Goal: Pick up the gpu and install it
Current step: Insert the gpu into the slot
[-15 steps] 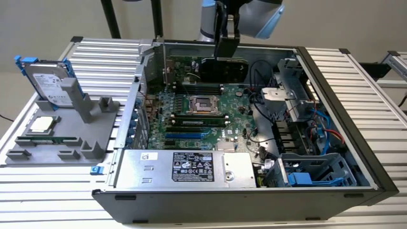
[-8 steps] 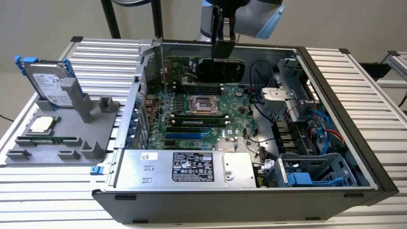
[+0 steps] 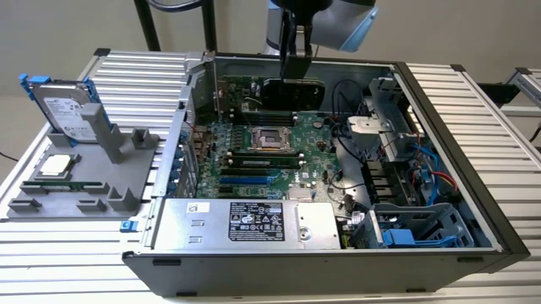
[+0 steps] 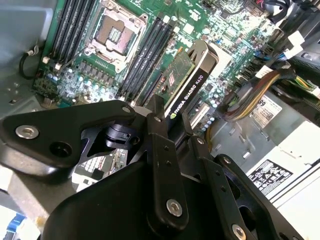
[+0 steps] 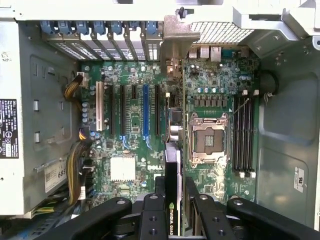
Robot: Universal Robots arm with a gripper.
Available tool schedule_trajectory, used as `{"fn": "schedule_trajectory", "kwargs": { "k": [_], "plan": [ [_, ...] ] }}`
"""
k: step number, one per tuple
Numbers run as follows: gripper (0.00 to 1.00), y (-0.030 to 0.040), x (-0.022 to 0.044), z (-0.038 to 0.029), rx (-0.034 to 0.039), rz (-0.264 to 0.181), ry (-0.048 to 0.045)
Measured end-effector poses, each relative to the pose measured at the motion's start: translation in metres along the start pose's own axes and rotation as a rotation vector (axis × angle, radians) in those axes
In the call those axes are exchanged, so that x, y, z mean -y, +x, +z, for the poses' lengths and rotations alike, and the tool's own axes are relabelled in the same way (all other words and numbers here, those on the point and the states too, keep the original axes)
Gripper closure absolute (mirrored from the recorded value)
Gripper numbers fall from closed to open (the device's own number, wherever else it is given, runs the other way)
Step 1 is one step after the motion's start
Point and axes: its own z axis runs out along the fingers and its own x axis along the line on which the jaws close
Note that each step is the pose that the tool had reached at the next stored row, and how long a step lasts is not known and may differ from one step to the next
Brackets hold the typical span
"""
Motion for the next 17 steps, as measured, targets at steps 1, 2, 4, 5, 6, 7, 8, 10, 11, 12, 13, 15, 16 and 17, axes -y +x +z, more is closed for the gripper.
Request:
{"fn": "schedule_trajectory", "kwargs": {
  "k": [1, 2, 4, 5, 6, 7, 8, 10, 11, 12, 13, 15, 16, 17],
  "plan": [
    [1.00, 0.0000, 0.0000, 0.0004, 0.0000, 0.000, 0.0000],
    [1.00, 0.0001, 0.0000, 0.0011, 0.0000, 0.000, 0.0000],
    [1.00, 0.0001, 0.0000, 0.0029, -0.0002, 0.000, 0.0004],
    [1.00, 0.0001, 0.0000, 0.0039, -0.0001, 0.000, 0.0007],
    [1.00, 0.0001, 0.0000, 0.0049, -0.0001, 0.000, 0.0010],
    [1.00, 0.0001, 0.0000, 0.0060, -0.0001, 0.000, 0.0013],
    [1.00, 0.0002, 0.0000, 0.0070, -0.0001, 0.000, 0.0017],
    [1.00, 0.0002, 0.0000, 0.0091, -0.0001, 0.000, 0.0025],
    [1.00, 0.0002, 0.0000, 0.0101, -0.0001, 0.000, 0.0031],
    [1.00, 0.0002, 0.0000, 0.0111, 0.0000, 0.000, 0.0038],
    [1.00, 0.0003, 0.0000, 0.0121, 0.0000, 0.000, 0.0043],
    [1.00, 0.0003, 0.0000, 0.0139, -0.0001, 0.000, 0.0053],
    [1.00, 0.0003, 0.0000, 0.0149, -0.0001, 0.000, 0.0057],
    [1.00, 0.0003, 0.0000, 0.0158, 0.0000, 0.000, 0.0061]
  ]
}}
